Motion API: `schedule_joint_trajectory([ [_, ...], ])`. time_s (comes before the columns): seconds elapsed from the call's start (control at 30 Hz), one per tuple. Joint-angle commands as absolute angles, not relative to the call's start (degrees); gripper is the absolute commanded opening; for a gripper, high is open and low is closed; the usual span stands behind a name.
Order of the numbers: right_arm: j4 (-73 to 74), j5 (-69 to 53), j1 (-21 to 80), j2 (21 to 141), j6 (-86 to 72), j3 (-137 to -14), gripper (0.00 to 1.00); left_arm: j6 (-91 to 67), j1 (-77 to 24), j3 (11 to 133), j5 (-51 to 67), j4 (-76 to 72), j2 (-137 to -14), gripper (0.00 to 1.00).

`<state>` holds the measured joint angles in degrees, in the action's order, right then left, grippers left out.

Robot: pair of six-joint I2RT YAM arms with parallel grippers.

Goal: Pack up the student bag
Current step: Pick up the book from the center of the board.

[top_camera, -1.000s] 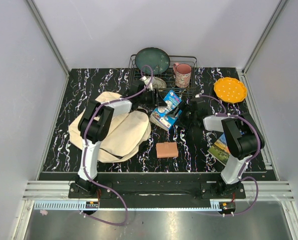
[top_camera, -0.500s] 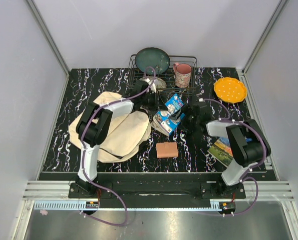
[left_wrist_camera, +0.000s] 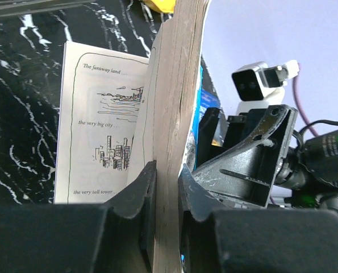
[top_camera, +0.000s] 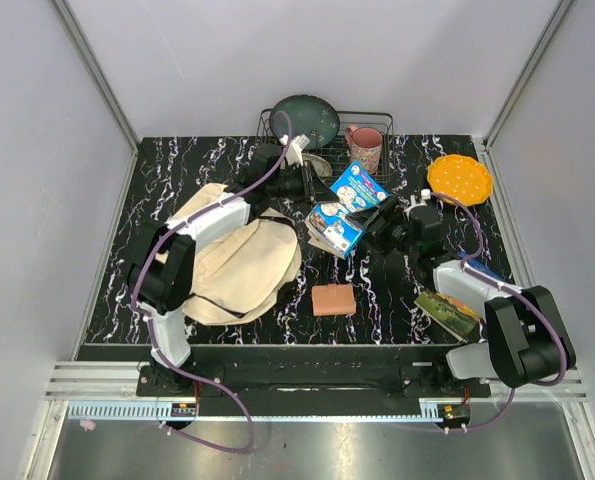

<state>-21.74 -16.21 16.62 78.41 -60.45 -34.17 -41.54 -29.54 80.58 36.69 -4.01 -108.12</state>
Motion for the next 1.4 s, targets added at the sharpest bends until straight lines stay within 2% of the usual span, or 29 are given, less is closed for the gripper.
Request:
schedule_joint_trajectory([
  [0.0,-33.4,-19.9,15.9,75.2,-63.8,-31.9,0.92,-49.5,-29.4,77.7,45.0,-18.7,-102.6,0.00],
  [0.13,-35.9,-22.9,15.9,73.4,-63.6,-33.2,0.89,-54.0,-29.3,74.6,47.6,-26.1,-101.7,0.00],
  [0.3,-41.2,-26.1,15.9,73.2,-64.6,-33.5,0.75,-57.6,-29.4,73.5,49.3,-32.4,-101.6,0.00],
  [0.37,-42.1,-27.0,15.9,73.0,-65.1,-33.4,0.50,-57.7,-29.4,73.2,49.4,-32.8,-101.3,0.00],
  [0.43,-41.4,-26.5,15.9,72.0,-64.4,-33.2,0.34,-57.3,-29.3,72.8,49.3,-32.5,-100.9,0.00],
  [0.47,-40.4,-26.1,15.9,70.5,-64.0,-33.2,0.18,-56.7,-29.4,72.9,49.2,-31.6,-100.4,0.04],
  [0.5,-37.4,-25.6,16.0,69.4,-63.1,-33.5,0.14,-53.9,-29.3,73.1,48.8,-27.5,-99.9,0.13],
  [0.53,-35.4,-24.4,15.9,68.2,-60.8,-34.1,0.10,-51.8,-29.2,73.2,46.8,-24.6,-99.2,0.40],
  [0.57,-33.4,-23.8,15.9,65.9,-59.3,-34.6,0.01,-49.3,-29.2,73.3,45.2,-21.5,-97.4,0.55],
  [0.6,-28.9,-23.6,16.0,64.7,-57.8,-35.3,0.00,-43.9,-29.0,73.7,43.0,-14.1,-96.3,0.71],
  [0.63,-26.7,-23.4,15.9,63.6,-54.6,-36.9,0.00,-41.3,-29.0,73.8,38.8,-10.9,-94.1,0.79],
  [0.67,-25.2,-23.8,15.9,61.7,-53.1,-37.6,0.00,-39.1,-28.9,74.0,36.7,-8.3,-93.0,0.91],
  [0.73,-23.0,-26.8,15.9,60.5,-49.9,-39.4,0.00,-34.6,-28.4,74.7,32.7,-2.6,-90.7,0.99],
  [0.87,-25.8,-35.2,15.9,60.5,-50.5,-40.8,0.00,-32.9,-27.8,76.9,34.6,-0.4,-90.2,0.99],
  [1.1,-44.4,-51.2,15.9,65.3,-61.9,-41.7,0.00,-34.4,-27.8,77.5,39.3,-5.1,-91.3,0.99],
  [1.23,-48.2,-55.6,15.9,66.1,-64.1,-43.3,0.00,-34.9,-27.7,77.5,42.4,-7.5,-91.7,0.99],
  [1.37,-48.3,-58.3,15.9,67.6,-63.9,-43.9,0.00,-38.9,-27.7,76.6,49.5,-17.3,-92.3,0.99],
])
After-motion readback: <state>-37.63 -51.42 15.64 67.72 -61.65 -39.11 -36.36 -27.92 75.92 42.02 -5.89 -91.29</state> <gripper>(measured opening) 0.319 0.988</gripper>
